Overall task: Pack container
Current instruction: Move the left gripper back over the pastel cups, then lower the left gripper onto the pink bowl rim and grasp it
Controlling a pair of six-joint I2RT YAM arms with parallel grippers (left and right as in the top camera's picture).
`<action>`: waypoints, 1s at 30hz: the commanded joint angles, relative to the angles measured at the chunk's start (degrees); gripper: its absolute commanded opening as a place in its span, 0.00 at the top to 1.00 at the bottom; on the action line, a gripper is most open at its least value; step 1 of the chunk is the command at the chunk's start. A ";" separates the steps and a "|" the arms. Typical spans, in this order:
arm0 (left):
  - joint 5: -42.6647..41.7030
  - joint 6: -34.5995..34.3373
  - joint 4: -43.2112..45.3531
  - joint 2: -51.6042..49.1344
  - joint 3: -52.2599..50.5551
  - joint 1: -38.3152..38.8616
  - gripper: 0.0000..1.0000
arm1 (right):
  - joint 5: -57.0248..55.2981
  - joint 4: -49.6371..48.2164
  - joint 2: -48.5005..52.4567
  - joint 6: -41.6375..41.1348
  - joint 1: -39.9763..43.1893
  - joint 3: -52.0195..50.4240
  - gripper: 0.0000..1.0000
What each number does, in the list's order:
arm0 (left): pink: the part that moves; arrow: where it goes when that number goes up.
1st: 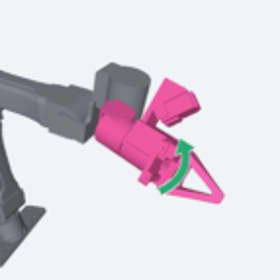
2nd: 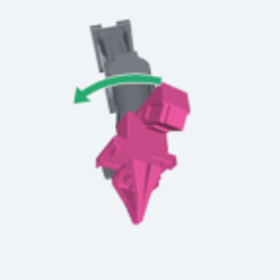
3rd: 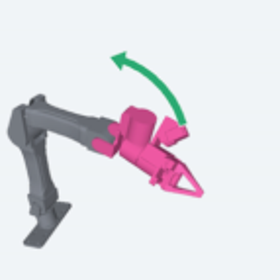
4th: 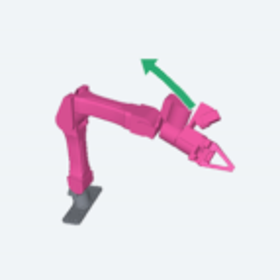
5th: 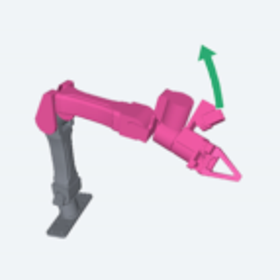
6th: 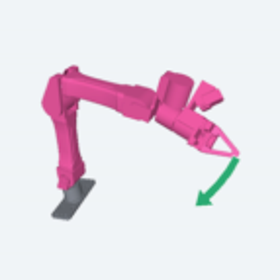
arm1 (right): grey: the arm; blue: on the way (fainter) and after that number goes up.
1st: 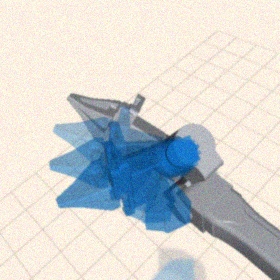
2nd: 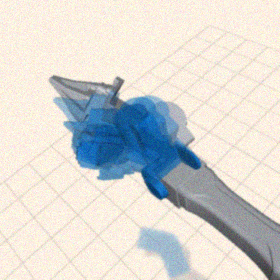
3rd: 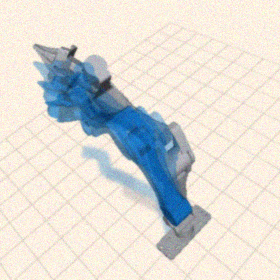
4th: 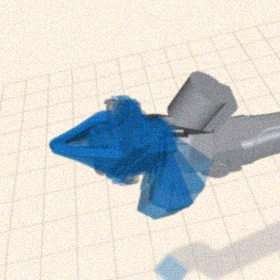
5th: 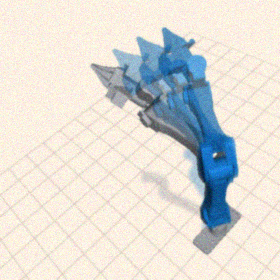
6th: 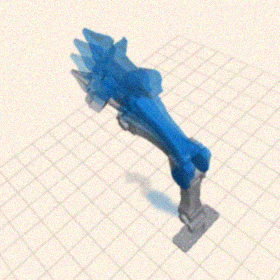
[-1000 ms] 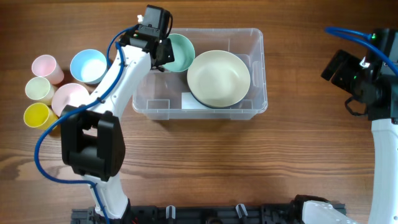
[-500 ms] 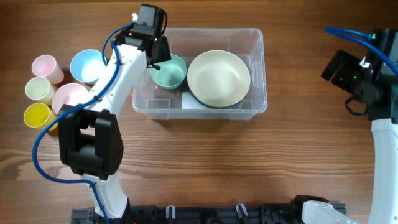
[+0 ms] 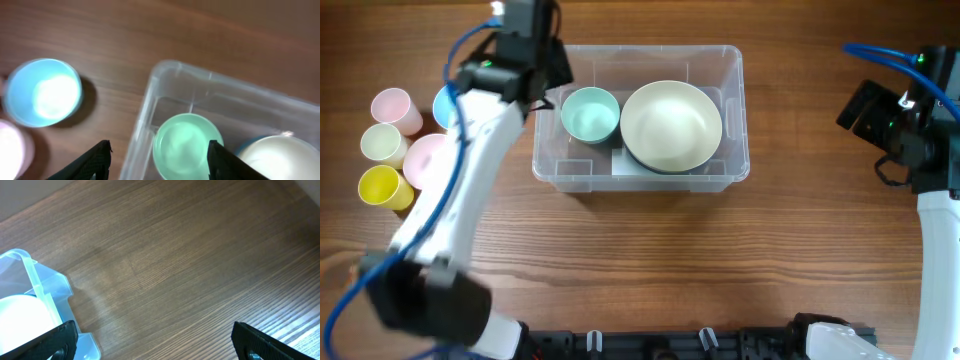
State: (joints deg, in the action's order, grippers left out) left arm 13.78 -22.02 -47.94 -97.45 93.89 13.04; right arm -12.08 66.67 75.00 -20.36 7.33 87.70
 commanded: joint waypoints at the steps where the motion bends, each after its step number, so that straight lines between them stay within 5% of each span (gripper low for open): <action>1: 2.80 -7.82 -3.76 5.33 1.01 -3.34 0.37 | -0.98 -0.17 0.55 -0.68 0.15 1.07 0.00; 3: 2.67 -15.08 -8.33 5.95 1.01 -7.76 0.29 | -0.98 -0.17 0.55 -0.70 0.15 1.07 0.00; 5: -0.13 -23.67 -14.21 5.51 0.92 -14.93 0.10 | -1.01 -0.17 0.55 -0.66 0.15 1.07 0.00; 11: -5.49 -38.42 -22.12 4.07 0.83 -25.97 0.00 | -0.98 -0.15 0.55 -0.66 0.15 1.07 0.00; 15: -4.92 -36.72 -24.63 3.10 0.83 -29.11 0.09 | -1.01 -0.17 0.55 -0.66 0.15 1.07 0.00; 22: 0.87 -21.62 -25.64 0.13 0.26 -29.29 0.19 | -1.01 -0.17 0.55 -0.66 0.15 1.07 0.01; 30: 5.09 -9.18 -20.76 -2.78 -6.54 -29.35 0.16 | -1.01 -0.17 0.55 -0.66 0.15 1.07 0.00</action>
State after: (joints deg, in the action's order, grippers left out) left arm 16.45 -40.58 -70.61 -97.89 90.98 -16.25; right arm -12.08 66.67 75.05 -20.36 7.33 87.70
